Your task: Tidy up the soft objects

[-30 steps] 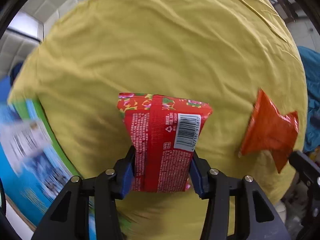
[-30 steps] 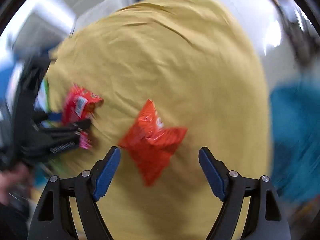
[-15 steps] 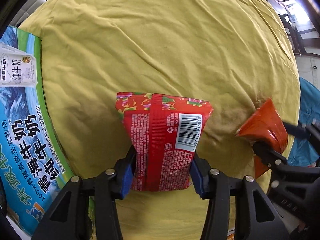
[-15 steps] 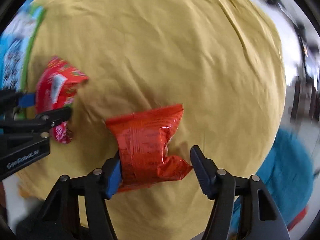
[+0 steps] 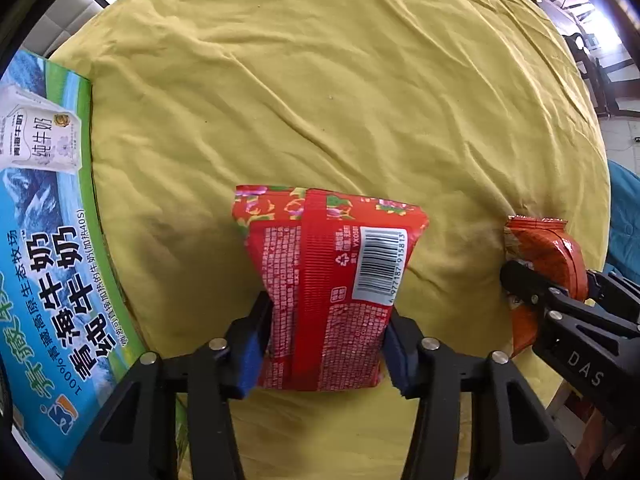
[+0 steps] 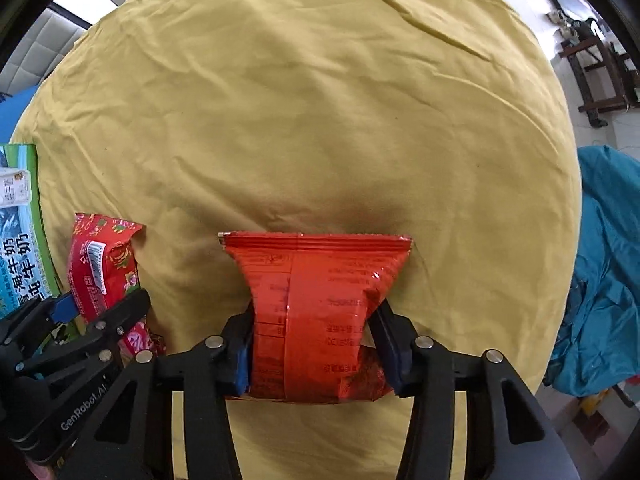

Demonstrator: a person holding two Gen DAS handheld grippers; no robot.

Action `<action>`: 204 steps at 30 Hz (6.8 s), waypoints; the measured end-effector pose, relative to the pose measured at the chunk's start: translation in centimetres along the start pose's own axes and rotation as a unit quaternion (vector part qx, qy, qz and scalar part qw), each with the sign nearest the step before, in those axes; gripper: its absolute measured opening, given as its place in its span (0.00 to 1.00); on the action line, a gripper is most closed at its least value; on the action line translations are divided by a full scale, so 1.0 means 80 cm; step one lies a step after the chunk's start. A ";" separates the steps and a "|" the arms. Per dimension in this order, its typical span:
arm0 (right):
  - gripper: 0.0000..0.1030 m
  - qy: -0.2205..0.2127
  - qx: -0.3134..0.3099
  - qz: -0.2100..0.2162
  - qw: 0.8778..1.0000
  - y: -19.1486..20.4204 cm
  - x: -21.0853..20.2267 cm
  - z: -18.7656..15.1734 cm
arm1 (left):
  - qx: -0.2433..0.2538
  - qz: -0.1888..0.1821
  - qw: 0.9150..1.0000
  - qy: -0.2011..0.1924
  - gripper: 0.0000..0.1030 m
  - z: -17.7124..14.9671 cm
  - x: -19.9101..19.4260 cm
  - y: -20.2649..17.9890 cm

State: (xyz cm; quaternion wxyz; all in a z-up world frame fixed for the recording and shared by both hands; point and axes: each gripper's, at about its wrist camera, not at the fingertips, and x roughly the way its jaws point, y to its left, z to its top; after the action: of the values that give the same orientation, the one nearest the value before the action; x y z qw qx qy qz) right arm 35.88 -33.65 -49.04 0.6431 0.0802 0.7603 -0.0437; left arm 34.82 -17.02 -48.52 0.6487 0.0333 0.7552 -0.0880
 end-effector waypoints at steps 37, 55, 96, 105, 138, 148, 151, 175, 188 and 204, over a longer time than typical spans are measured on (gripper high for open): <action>0.46 -0.194 -0.002 0.049 0.980 0.048 -0.253 -0.171 | 0.014 -0.013 0.974 -0.227 0.41 -0.163 -0.258 0.057; 0.46 -0.242 -0.089 0.085 0.962 0.218 -0.325 -0.251 | -0.044 0.000 0.956 -0.289 0.41 -0.234 -0.326 0.196; 0.47 -0.062 -0.126 0.093 0.986 0.471 -0.029 -0.145 | -0.145 -0.054 0.986 -0.066 0.41 -0.142 -0.097 0.438; 0.47 -0.035 -0.136 0.072 0.988 0.472 0.007 -0.141 | -0.135 -0.049 0.988 -0.061 0.41 -0.152 -0.084 0.445; 1.00 -0.132 -0.140 -0.010 0.981 0.424 -0.085 -0.159 | -0.128 0.022 0.978 -0.160 0.96 -0.200 -0.193 0.351; 1.00 -0.182 -0.145 0.010 0.972 0.388 -0.192 -0.231 | -0.126 0.037 0.965 -0.228 0.97 -0.268 -0.291 0.351; 1.00 -0.210 -0.150 0.019 0.966 0.371 -0.243 -0.267 | -0.122 0.036 0.959 -0.253 0.97 -0.297 -0.325 0.340; 1.00 -0.340 -0.141 0.037 0.929 0.290 -0.477 -0.452 | -0.117 0.048 0.928 -0.351 0.97 -0.439 -0.492 0.280; 1.00 -0.352 -0.138 0.041 0.925 0.281 -0.492 -0.466 | -0.113 0.048 0.926 -0.356 0.97 -0.448 -0.497 0.270; 1.00 -0.356 -0.134 0.034 0.924 0.281 -0.485 -0.468 | -0.105 0.049 0.926 -0.360 0.97 -0.451 -0.507 0.264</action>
State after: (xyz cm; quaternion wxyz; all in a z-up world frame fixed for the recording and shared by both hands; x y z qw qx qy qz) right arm 9.72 -7.79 -3.64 0.8775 -0.0017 0.4764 0.0545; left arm 9.45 12.63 -5.28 0.8800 -0.0319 0.4736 0.0175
